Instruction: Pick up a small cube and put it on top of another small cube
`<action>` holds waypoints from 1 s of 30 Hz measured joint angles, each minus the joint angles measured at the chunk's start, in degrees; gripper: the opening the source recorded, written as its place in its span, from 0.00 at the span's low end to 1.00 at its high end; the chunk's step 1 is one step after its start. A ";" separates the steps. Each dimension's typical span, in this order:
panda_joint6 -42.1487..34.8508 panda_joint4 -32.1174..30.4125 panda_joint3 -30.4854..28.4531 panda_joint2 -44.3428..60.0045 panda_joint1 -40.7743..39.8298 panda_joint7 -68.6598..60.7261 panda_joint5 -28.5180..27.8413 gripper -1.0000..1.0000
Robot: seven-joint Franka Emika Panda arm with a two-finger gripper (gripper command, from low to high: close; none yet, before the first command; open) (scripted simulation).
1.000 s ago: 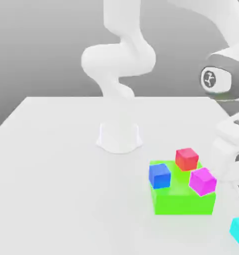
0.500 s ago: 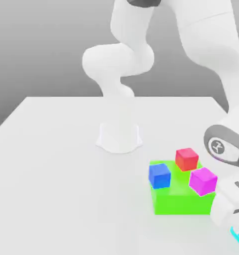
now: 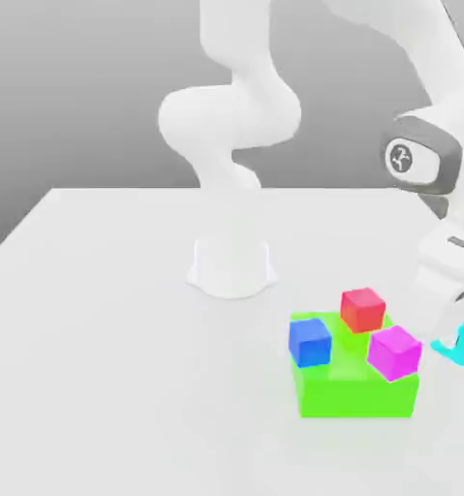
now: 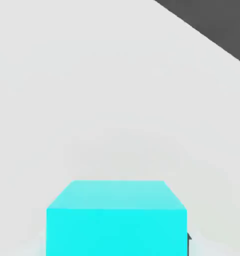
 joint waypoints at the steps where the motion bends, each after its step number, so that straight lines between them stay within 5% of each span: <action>1: -0.61 -1.49 -0.32 -2.16 0.49 -3.14 1.04 0.00; 13: -7.80 -19.45 -6.41 -27.30 9.31 -35.01 5.55 0.00; 20: 5.57 -23.97 -5.92 -18.42 9.73 -37.80 5.36 0.00; 21: 6.81 -24.19 -5.81 -17.40 9.67 -37.77 5.33 1.00; 30: 2.74 -23.48 -6.09 -20.84 9.82 -37.86 5.35 1.00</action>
